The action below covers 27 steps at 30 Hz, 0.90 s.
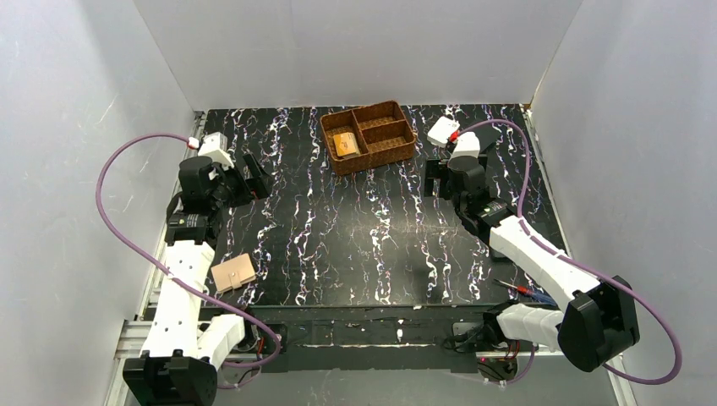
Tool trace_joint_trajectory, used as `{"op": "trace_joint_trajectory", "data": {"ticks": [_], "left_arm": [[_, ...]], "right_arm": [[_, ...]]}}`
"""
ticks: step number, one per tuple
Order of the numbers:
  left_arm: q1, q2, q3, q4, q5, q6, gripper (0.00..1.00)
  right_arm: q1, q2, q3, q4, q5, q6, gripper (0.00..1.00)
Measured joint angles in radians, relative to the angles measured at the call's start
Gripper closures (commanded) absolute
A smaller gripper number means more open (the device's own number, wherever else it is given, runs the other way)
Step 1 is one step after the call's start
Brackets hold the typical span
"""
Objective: Put the credit cards into the card holder
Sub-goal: Open the card holder at the center of the board.
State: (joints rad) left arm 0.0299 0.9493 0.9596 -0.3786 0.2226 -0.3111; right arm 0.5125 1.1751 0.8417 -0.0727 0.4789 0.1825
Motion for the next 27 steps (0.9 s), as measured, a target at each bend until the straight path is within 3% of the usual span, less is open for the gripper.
{"op": "trace_joint_trajectory", "data": {"ticks": [7,17,21,27], "left_arm": [[0.000,0.003,-0.033,-0.055,-0.042,-0.022,0.01],[0.054,0.135,-0.038,-0.217,-0.346,-0.249,0.01],[0.176,0.173,-0.079,-0.294,-0.422,-0.431,0.01],[0.402,0.307,-0.150,-0.353,-0.360,-0.604,0.01]], "right_arm": [[0.000,0.000,0.000,-0.008,-0.040,0.028,0.00],[0.000,0.006,0.000,-0.006,-0.186,0.032,0.00],[0.000,0.014,-0.003,-0.010,-0.239,0.033,0.00],[0.000,0.013,-0.022,-0.011,-0.281,0.047,0.00]]}}
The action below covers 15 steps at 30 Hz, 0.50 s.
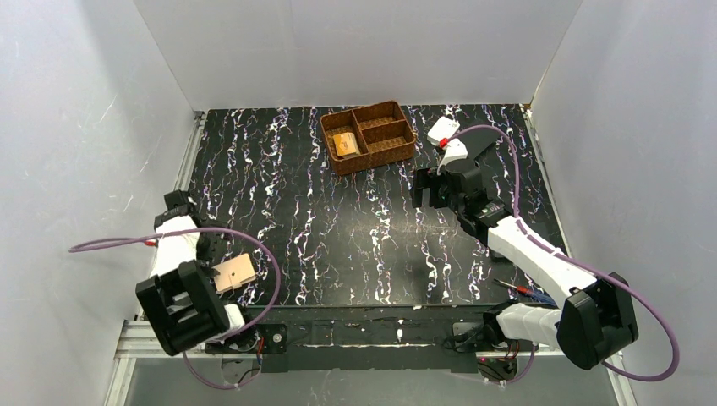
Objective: Put the credit cards into the card holder
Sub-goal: Open the card holder at the center of the board.
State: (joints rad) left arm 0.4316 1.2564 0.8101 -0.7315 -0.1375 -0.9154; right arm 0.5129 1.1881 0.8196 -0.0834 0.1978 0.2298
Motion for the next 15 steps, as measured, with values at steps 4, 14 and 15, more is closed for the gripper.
{"op": "trace_joint_trajectory", "data": {"ticks": [4,14,15], "left_arm": [[0.029,0.066,-0.053,0.002,0.064,-0.035,0.01],[-0.243,0.062,-0.090,0.038,0.147,-0.090,0.01],[-0.317,0.060,-0.090,0.047,0.156,-0.113,0.01]], "right_arm": [[0.000,0.000,0.000,-0.003,-0.021,0.011,0.00],[0.004,0.029,0.000,0.007,-0.091,0.048,0.00],[0.008,0.040,0.000,0.007,-0.097,0.054,0.00]]}}
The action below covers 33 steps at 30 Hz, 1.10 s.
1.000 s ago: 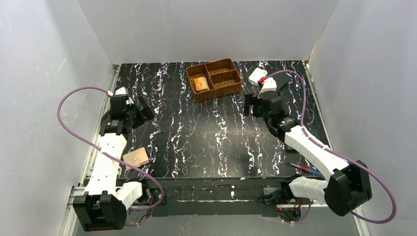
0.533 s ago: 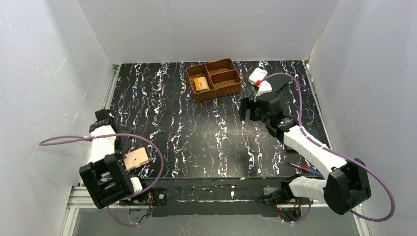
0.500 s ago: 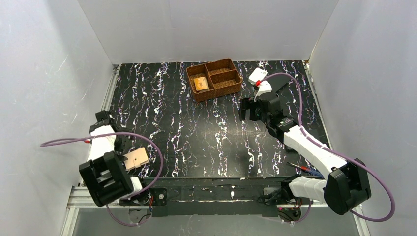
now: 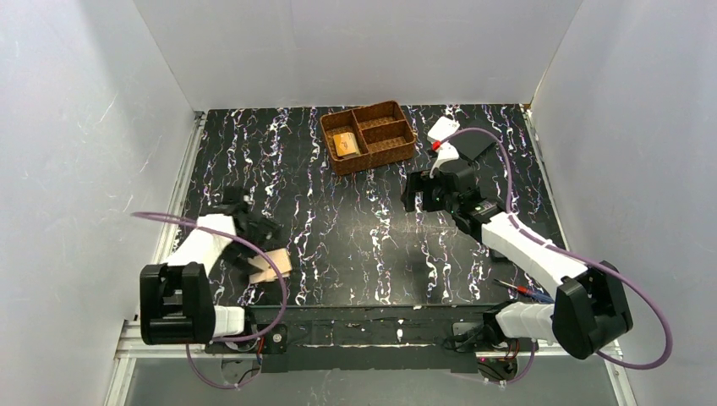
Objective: Put the credit cards into the card holder
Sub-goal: Open the card holder at the center of the board.
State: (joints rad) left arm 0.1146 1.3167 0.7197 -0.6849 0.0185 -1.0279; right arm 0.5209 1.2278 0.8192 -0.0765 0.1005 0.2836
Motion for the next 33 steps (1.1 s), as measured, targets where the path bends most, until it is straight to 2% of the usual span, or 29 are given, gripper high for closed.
{"op": "trace_joint_trajectory", "data": {"ticks": [5,10,11,14,17,19,22,24,25,28,29,33], "left_arm": [[-0.316,0.022,0.006,0.068,0.077,-0.137,0.01],[-0.486,0.106,0.077,0.113,0.114,-0.172,0.01],[-0.503,0.117,0.092,0.122,0.120,-0.153,0.01],[-0.513,0.108,0.145,0.126,0.112,-0.039,0.01],[-0.511,0.051,0.186,0.124,0.095,0.108,0.14],[-0.509,-0.049,0.181,0.120,0.086,0.201,0.26],[-0.509,-0.221,0.119,0.135,0.097,0.250,0.43],[-0.508,-0.304,0.040,0.156,0.129,0.232,0.50],[-0.507,-0.333,-0.010,0.168,0.153,0.214,0.51],[-0.506,-0.359,-0.164,0.222,0.221,0.140,0.52],[-0.506,-0.360,-0.220,0.236,0.236,0.111,0.52],[-0.506,-0.374,-0.313,0.253,0.256,0.050,0.53]], "right_arm": [[0.042,0.053,0.000,0.000,-0.045,0.029,0.00],[0.116,0.086,-0.029,0.037,-0.144,0.080,0.00],[0.125,0.094,-0.042,0.051,-0.172,0.089,0.03],[0.144,0.137,-0.099,0.126,-0.305,0.142,0.19],[0.151,0.214,-0.129,0.191,-0.431,0.193,0.36],[0.160,0.278,-0.127,0.229,-0.496,0.217,0.41],[0.176,0.383,-0.090,0.257,-0.574,0.238,0.47],[0.192,0.455,-0.042,0.266,-0.611,0.244,0.47],[0.205,0.498,-0.005,0.273,-0.631,0.246,0.44],[0.245,0.592,0.102,0.281,-0.665,0.260,0.22],[0.261,0.617,0.139,0.283,-0.671,0.261,0.20],[0.306,0.684,0.254,0.266,-0.672,0.224,0.21]]}}
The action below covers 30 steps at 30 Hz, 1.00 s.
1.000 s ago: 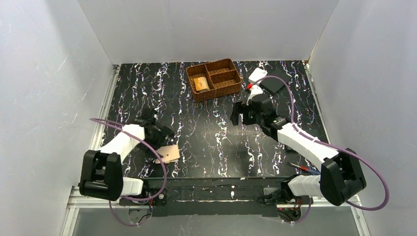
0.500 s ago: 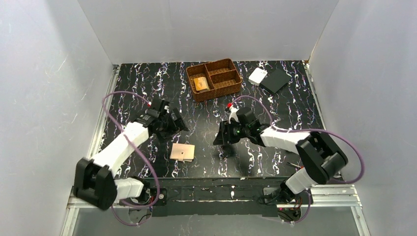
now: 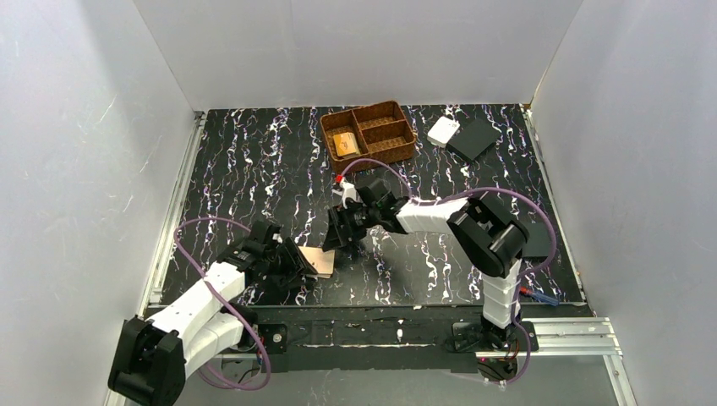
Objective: Put the credit cards into the card holder
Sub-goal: Open the card holder at the center of the board.
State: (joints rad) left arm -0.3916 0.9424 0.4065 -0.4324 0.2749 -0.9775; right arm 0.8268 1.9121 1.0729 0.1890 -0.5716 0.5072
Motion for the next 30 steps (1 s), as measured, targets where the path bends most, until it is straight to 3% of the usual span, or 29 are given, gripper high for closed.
{"op": "trace_joint_trajectory", "data": {"ticks": [4,8,12,20,24,30], "left_arm": [[0.000,0.053,0.004,0.073,0.003,-0.003,0.64],[0.002,0.177,0.019,0.118,0.007,0.018,0.77],[0.002,0.259,0.056,0.145,0.016,0.055,0.82],[0.004,0.365,0.134,0.094,0.050,0.170,0.86],[0.006,0.400,0.163,0.067,0.060,0.216,0.86],[0.001,0.426,0.201,0.031,0.045,0.286,0.86]], "right_arm": [[0.016,0.052,0.079,-0.069,0.025,-0.084,0.27],[0.013,0.087,0.114,-0.082,-0.004,-0.135,0.45],[0.011,0.099,0.085,-0.034,-0.031,-0.140,0.56],[-0.021,0.050,-0.211,0.426,-0.055,0.143,0.60],[-0.024,0.061,-0.271,0.595,-0.056,0.290,0.52],[-0.018,0.064,-0.351,0.775,-0.055,0.419,0.50]]}}
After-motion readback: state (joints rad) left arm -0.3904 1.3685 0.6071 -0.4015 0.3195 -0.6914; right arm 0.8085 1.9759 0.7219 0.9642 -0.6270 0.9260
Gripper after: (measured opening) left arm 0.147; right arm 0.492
